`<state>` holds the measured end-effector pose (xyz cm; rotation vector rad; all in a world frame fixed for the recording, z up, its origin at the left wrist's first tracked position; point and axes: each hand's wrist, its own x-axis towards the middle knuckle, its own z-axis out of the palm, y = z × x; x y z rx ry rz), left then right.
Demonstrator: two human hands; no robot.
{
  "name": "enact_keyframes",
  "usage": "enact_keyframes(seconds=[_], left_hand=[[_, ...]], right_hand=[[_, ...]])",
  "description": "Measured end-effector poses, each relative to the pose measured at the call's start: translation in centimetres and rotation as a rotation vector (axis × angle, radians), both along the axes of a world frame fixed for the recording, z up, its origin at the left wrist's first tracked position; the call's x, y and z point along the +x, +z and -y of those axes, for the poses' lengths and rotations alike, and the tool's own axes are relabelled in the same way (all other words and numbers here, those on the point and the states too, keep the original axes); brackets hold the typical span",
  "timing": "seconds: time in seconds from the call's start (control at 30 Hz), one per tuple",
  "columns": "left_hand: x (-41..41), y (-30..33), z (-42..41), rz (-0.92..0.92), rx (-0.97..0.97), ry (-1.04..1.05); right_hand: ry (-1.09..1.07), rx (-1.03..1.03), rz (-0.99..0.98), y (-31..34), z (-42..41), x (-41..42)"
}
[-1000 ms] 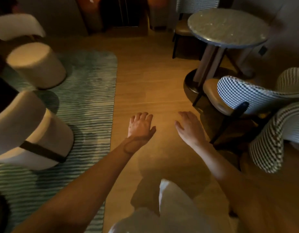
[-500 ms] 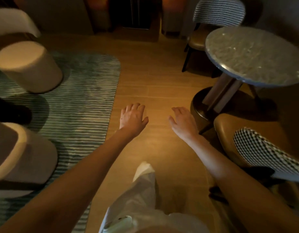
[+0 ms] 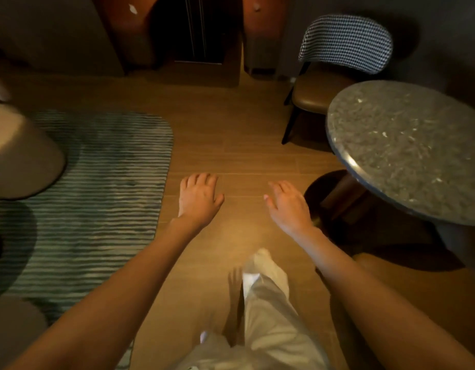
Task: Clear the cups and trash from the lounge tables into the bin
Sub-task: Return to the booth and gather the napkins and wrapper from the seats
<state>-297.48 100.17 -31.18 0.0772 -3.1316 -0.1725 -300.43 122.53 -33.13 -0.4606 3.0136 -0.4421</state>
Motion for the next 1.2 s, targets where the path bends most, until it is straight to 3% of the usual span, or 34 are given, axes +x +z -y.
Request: enact_keyframes(seconds=[0.3, 0.6, 0.97, 1.2], left_hand=[[-25.4, 2.5, -1.2, -0.066, -0.013, 0.054], [-44.7, 1.1, 2.2, -0.013, -0.023, 0.112], [-74.6, 2.1, 10.6, -0.027, -0.028, 0.024], [-90.1, 0.3, 12.0, 0.079, -0.019, -0.057]], right_hand=[[0.022, -0.058, -0.069, 3.6, -0.7, -27.4], [0.089, 0.01, -0.044, 2.3, 3.1, -48.3], [0.003, -0.011, -0.05, 3.6, 10.1, -76.1], [-0.078, -0.019, 0.051, 1.5, 11.6, -89.8]])
